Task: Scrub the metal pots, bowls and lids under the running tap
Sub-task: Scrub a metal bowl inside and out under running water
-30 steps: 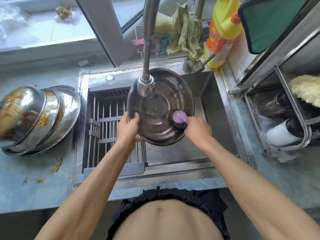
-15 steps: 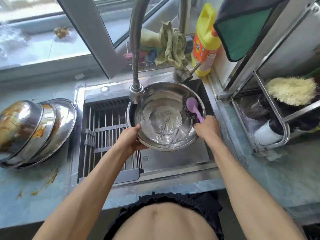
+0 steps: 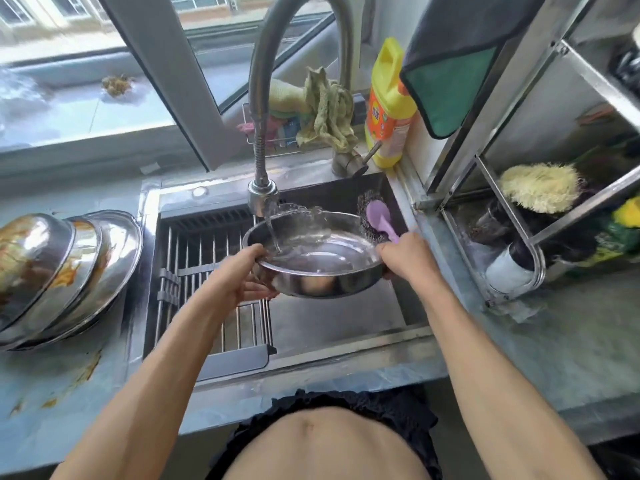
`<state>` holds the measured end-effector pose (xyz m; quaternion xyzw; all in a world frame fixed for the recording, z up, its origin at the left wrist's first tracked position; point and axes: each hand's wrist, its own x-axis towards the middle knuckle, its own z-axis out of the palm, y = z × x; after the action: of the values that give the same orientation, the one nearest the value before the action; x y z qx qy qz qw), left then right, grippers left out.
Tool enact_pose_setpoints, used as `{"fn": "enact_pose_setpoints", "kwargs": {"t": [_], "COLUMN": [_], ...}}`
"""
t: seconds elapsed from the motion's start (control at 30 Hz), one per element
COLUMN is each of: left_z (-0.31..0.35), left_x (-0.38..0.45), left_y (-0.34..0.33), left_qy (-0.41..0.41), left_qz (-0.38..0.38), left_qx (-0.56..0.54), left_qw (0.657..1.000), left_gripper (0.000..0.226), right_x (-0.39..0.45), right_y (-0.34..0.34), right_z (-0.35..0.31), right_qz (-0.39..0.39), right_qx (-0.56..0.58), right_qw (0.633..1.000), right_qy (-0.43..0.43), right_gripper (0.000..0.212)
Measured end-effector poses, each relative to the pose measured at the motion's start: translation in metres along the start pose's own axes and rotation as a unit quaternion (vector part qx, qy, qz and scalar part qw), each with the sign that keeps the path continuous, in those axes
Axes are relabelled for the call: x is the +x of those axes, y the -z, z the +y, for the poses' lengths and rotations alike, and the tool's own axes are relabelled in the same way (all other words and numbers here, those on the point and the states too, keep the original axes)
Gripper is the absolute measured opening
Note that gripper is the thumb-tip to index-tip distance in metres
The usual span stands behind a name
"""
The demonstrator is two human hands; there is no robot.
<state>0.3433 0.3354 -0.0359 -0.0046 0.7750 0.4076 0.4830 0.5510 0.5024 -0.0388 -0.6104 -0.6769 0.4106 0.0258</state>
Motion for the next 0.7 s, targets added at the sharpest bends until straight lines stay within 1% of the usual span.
{"fn": "enact_pose_setpoints", "kwargs": {"t": [0.03, 0.1, 0.17, 0.2, 0.27, 0.33, 0.4, 0.47, 0.57, 0.7], "left_z": [0.005, 0.014, 0.019, 0.020, 0.018, 0.014, 0.012, 0.006, -0.006, -0.018], "left_x": [-0.003, -0.008, -0.013, -0.015, -0.016, -0.017, -0.017, -0.010, 0.006, 0.018], "left_y": [0.007, 0.019, 0.026, 0.029, 0.031, 0.034, 0.037, 0.041, 0.039, 0.020], "left_qy": [-0.019, -0.066, -0.113, -0.136, -0.183, -0.217, -0.222, -0.206, -0.188, -0.134], "left_qz": [0.012, 0.039, 0.058, 0.065, 0.071, 0.064, 0.039, 0.017, 0.022, 0.001], "left_qx": [0.023, 0.064, 0.102, 0.126, 0.157, 0.153, 0.132, 0.101, 0.073, 0.001], "left_qw": [0.999, 0.995, 0.987, 0.980, 0.968, 0.962, 0.965, 0.973, 0.979, 0.991], "left_gripper": [0.027, 0.034, 0.035, 0.033, 0.025, 0.022, 0.034, 0.045, 0.045, 0.040], "right_x": [0.002, 0.001, 0.000, 0.000, 0.002, 0.003, 0.003, 0.002, -0.002, -0.008], "right_y": [-0.008, -0.026, -0.045, -0.056, -0.076, -0.092, -0.101, -0.104, -0.097, -0.063], "right_z": [0.003, 0.005, 0.006, 0.007, 0.012, 0.014, 0.015, 0.015, 0.012, 0.008], "right_qz": [-0.025, -0.076, -0.119, -0.139, -0.163, -0.166, -0.129, -0.059, 0.045, 0.129], "right_qx": [0.038, 0.103, 0.149, 0.166, 0.189, 0.205, 0.216, 0.227, 0.207, 0.142], "right_qw": [0.999, 0.990, 0.976, 0.968, 0.956, 0.952, 0.957, 0.965, 0.975, 0.981], "right_qy": [-0.017, -0.056, -0.104, -0.126, -0.154, -0.157, -0.142, -0.114, -0.061, 0.016], "right_gripper": [0.041, 0.022, 0.006, 0.004, 0.009, 0.011, 0.009, 0.012, 0.017, 0.008]}}
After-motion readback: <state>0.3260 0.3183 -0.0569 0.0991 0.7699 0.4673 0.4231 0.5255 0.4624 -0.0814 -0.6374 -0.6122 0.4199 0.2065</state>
